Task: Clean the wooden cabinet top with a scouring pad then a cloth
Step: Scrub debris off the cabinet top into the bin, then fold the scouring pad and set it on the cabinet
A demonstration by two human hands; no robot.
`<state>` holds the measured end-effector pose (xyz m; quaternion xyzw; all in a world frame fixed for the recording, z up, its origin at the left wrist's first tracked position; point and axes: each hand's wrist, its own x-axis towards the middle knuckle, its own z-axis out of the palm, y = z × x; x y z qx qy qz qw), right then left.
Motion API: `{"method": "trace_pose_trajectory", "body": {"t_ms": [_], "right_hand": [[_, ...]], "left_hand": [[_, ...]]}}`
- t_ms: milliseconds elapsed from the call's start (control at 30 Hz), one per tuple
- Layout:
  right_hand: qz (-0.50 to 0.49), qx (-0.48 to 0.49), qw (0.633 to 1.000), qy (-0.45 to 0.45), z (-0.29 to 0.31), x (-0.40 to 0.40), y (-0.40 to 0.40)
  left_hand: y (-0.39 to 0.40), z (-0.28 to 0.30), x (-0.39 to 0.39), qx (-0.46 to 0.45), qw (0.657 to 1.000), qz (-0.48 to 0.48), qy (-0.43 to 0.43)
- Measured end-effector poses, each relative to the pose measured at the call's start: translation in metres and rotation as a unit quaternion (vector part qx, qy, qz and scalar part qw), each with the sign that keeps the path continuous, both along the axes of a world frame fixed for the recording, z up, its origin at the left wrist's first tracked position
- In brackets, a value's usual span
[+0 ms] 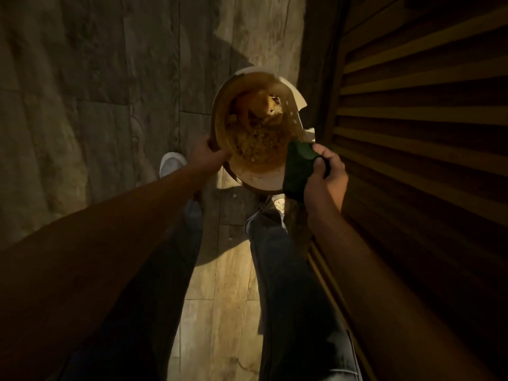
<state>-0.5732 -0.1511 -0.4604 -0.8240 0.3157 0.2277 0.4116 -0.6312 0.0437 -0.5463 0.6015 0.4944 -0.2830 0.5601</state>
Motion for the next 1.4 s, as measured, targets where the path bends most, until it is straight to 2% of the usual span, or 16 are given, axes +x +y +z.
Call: {"method": "trace_pose_trajectory", "body": {"t_ms": [300,467,533,600,733,900,1100,1233,1400], "right_hand": [[0.025,-0.003,1.000,-0.006,0.012,0.000,-0.005],[0.019,0.004,1.000,-0.024,0.052,-0.005,0.002],[0.022,0.017,0.999,-0.030,0.076,-0.008,0.005],[0.023,0.036,0.998,-0.041,0.106,-0.012,0.010],[0.018,0.057,0.995,-0.086,0.173,-0.016,0.022],[0.004,0.095,0.982,-0.160,0.258,-0.013,0.036],[0.001,0.149,0.943,-0.297,0.345,-0.009,0.047],[-0.017,0.204,0.922,-0.328,0.408,-0.016,0.052],[-0.036,0.234,0.914,-0.331,0.468,-0.029,0.042]], "left_hand": [[-0.001,0.004,-0.009,0.034,0.999,-0.022,0.009],[0.006,0.046,-0.021,0.034,0.998,-0.043,0.029],[0.006,0.079,-0.021,-0.001,0.999,-0.030,0.040],[0.003,0.121,-0.016,-0.079,0.996,-0.025,0.036],[-0.006,0.220,-0.003,-0.162,0.982,-0.082,-0.061],[-0.012,0.331,0.024,-0.218,0.963,-0.083,-0.133],[-0.020,0.416,0.041,-0.142,0.959,-0.065,-0.236],[-0.012,0.474,0.046,-0.138,0.940,-0.100,-0.296],[0.000,0.532,0.057,-0.119,0.893,-0.195,-0.387]]}}
